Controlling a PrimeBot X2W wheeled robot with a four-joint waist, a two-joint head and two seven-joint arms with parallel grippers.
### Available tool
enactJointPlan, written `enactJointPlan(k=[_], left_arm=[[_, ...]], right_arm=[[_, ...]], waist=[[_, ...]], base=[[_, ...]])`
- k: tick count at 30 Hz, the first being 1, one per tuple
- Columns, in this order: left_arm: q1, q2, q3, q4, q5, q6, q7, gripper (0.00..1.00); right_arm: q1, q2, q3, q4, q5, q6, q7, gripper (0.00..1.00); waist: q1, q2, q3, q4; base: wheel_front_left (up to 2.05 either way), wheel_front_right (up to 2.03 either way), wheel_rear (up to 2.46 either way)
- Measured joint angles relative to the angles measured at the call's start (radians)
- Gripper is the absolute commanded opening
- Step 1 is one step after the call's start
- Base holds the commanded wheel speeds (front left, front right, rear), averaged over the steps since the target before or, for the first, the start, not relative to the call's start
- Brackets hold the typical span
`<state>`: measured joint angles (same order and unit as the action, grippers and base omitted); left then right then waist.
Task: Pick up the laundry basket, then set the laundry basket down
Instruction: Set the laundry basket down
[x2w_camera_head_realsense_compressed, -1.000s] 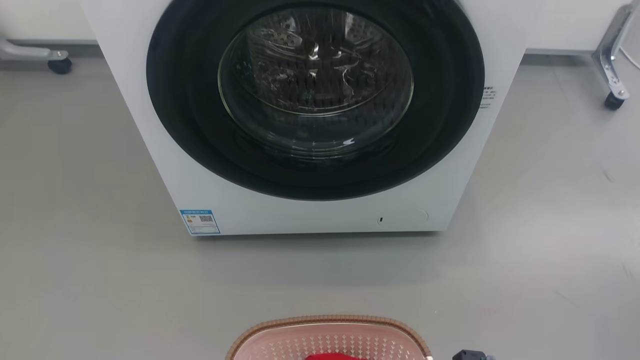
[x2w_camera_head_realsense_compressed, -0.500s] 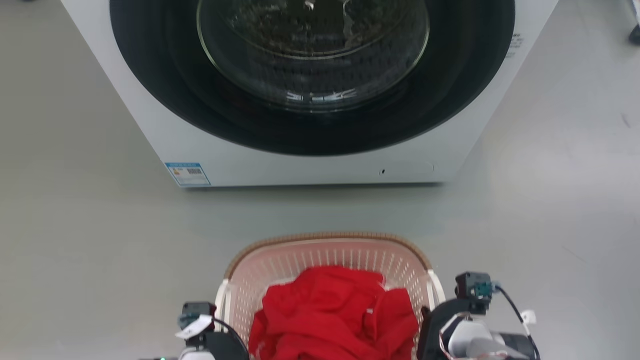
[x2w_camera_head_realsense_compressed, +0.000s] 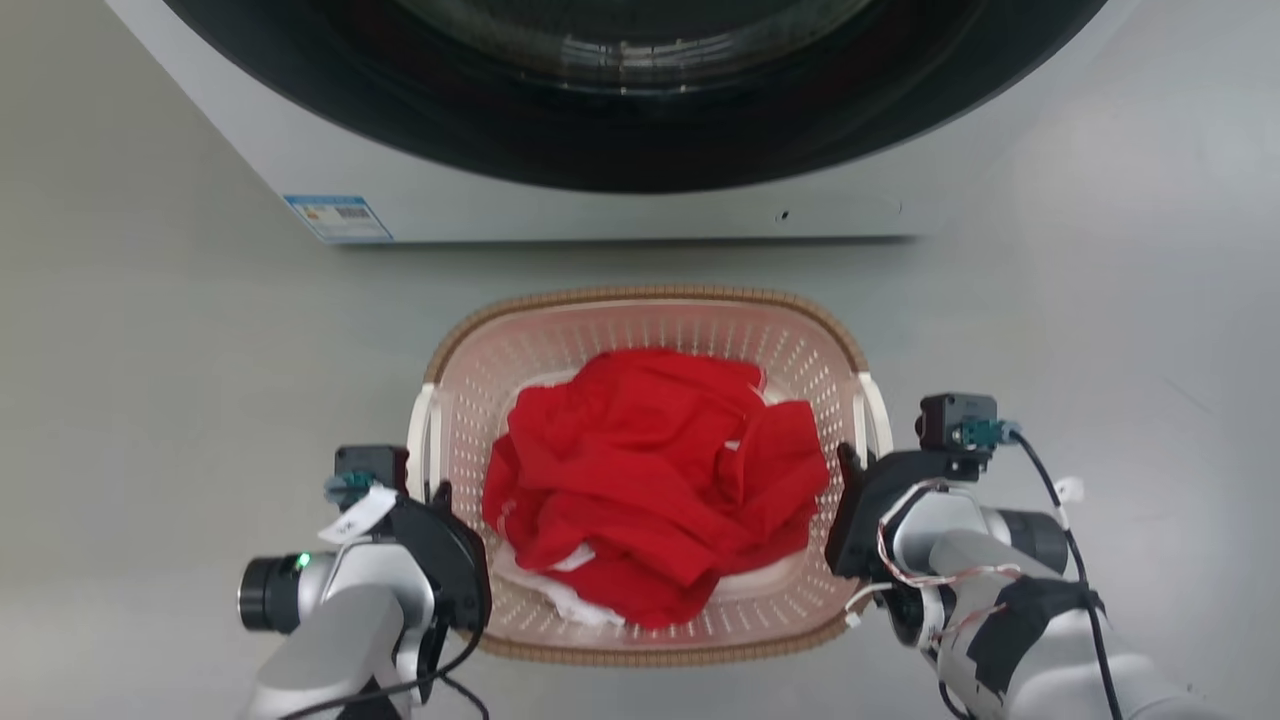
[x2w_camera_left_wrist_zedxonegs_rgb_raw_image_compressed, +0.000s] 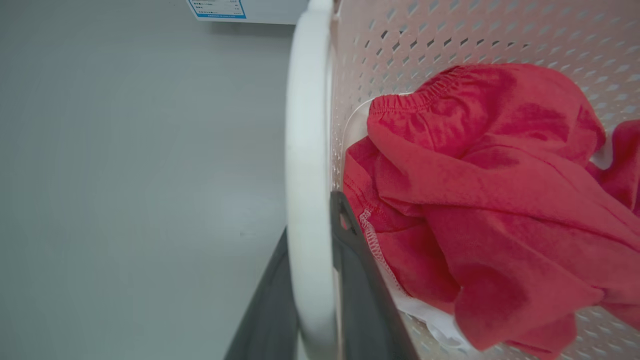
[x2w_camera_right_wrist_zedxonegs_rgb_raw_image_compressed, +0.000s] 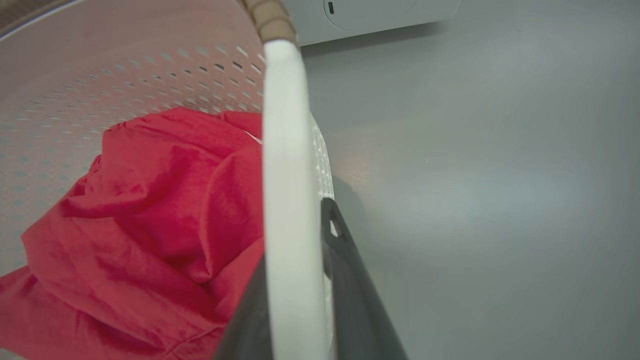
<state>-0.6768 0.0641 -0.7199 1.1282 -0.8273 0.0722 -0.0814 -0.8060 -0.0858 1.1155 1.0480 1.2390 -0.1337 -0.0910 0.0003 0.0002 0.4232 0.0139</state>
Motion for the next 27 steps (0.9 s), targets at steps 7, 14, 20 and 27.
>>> enactJointPlan(k=[7,14,20,27], left_arm=[[-0.095,0.004,0.006,-0.006,0.003,0.007,-0.01,0.0],[-0.178,0.004,0.008,-0.012,0.012,0.011,-0.018,0.0],[-0.235,0.004,0.009,-0.013,0.021,0.016,-0.028,0.0],[-0.282,0.007,0.015,-0.012,0.025,0.016,-0.045,0.0]], right_arm=[[-0.102,-0.003,-0.007,0.012,-0.022,-0.007,-0.012,0.0],[-0.183,-0.004,-0.011,0.038,-0.04,-0.007,-0.026,0.0],[-0.243,-0.007,-0.011,0.048,-0.052,-0.007,-0.035,0.0],[-0.292,-0.01,-0.01,0.051,-0.061,-0.007,-0.05,0.0]], waist=[[0.0001,0.0001,0.103,0.006],[0.0,0.0001,0.207,0.011],[0.0,0.0001,0.296,0.017],[0.0,0.0001,0.382,0.021]], base=[[0.0,0.0,0.0],[0.0,0.0,0.0],[0.0,0.0,0.0],[0.0,0.0,0.0]])
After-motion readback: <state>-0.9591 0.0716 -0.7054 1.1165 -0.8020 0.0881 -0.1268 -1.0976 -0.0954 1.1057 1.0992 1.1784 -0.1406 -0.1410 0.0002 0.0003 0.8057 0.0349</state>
